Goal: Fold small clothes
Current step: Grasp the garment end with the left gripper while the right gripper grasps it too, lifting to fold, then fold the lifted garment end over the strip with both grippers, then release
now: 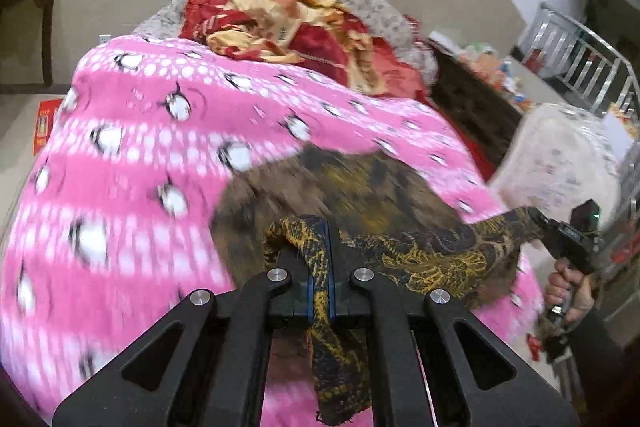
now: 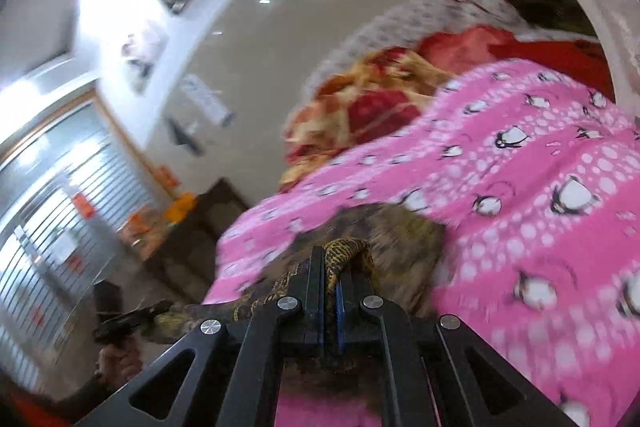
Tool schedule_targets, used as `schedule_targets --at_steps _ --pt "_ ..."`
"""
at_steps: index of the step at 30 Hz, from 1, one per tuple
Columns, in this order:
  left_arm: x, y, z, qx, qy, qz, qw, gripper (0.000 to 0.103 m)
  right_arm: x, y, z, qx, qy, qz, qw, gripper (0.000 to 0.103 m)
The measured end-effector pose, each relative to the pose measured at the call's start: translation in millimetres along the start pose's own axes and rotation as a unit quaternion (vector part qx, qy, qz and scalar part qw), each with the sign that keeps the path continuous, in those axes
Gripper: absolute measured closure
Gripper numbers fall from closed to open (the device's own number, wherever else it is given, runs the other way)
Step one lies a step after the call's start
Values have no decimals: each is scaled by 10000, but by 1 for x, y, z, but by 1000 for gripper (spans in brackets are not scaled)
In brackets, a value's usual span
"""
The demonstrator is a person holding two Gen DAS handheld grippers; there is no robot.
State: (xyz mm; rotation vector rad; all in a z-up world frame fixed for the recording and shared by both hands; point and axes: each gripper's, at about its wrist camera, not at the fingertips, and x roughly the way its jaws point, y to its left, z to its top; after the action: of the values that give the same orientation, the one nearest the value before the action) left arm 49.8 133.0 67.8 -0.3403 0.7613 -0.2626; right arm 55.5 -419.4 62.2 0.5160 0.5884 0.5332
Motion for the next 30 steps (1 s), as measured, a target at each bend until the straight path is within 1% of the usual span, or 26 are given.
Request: schedule_targets --at_steps 1,3,4,5,7,8,9,10,11,12,13,14,15,16,17,18,19,21,23,24,25,26,27,28,29,30 --pt "19 10 10 -98 107 31 9999 100 20 -7 8 92 82 -122 9998 99" --pt "59 28 24 -156 299 288 9990 100 61 -23 21 317 300 -353 9984 99" --pt "81 37 28 -194 493 377 9979 100 80 -29 26 359 468 -544 9968 99" --pt "98 44 29 -260 673 431 9965 99 103 -40 29 427 731 -842 9928 99" --pt "134 61 24 -483 1057 575 9916 98 130 -56 30 541 921 -1202 9870 99" --pt "145 67 20 -527 1226 659 9889 98 145 -67 28 587 1091 -1459 9815 99" --pt "154 70 16 -481 1376 732 9866 98 153 -75 26 688 1211 -1577 9776 99" --pt "157 71 14 -401 1455 715 9860 98 160 -85 23 935 1353 -1585 9736 94" --pt "155 74 15 -384 1448 636 9867 97 161 -93 22 1161 1433 -1538 9707 93" --pt "152 75 15 -394 1432 565 9873 96 158 -96 23 1295 1396 -1458 9708 91" --pt "146 79 17 -402 1405 470 9881 96 151 -95 25 1374 1291 -1306 9734 86" --pt "138 81 19 -375 1370 416 9890 95 142 -96 29 1432 1137 -1140 9765 80" --pt "133 84 22 -367 1339 361 9896 95 129 -94 33 1452 976 -1090 9785 66" --pt "124 87 25 -385 1301 283 9903 95 118 -92 38 1440 799 -1085 9804 59" --pt "117 87 28 -400 1260 275 9908 95 101 -88 44 1355 587 -1055 9834 59" --pt "108 86 30 -376 1168 308 9920 95 92 -82 48 1216 523 -1106 9850 59" --pt "102 83 34 -308 1063 412 9930 91 86 -74 51 994 517 -1210 9863 59" --pt "85 75 37 -153 697 766 9945 46 78 -39 51 126 635 -1334 9889 59" --pt "73 65 39 -133 336 1136 9929 44 83 -4 39 -697 1001 -1328 9836 59" --pt "66 56 34 -127 216 1232 9921 44 87 6 32 -906 1153 -1271 9810 59" --pt "61 44 27 -121 118 1025 9946 44 95 16 24 -1126 1357 -1272 9761 59" --pt "61 28 16 -18 130 732 9972 44 107 26 12 -1410 1603 -1473 9658 59" --pt "67 13 8 150 261 599 9977 44 118 29 4 -1588 1745 -1594 9586 59" --pt "79 -7 -6 428 530 525 9963 44 127 31 -5 -1758 1896 -1669 9515 59" --pt "93 -24 -21 668 797 518 9932 46 143 31 -16 -1890 2108 -1834 9414 59" --pt "105 -34 -31 778 1019 547 9902 47 151 27 -26 -1953 2292 -1987 9327 59"
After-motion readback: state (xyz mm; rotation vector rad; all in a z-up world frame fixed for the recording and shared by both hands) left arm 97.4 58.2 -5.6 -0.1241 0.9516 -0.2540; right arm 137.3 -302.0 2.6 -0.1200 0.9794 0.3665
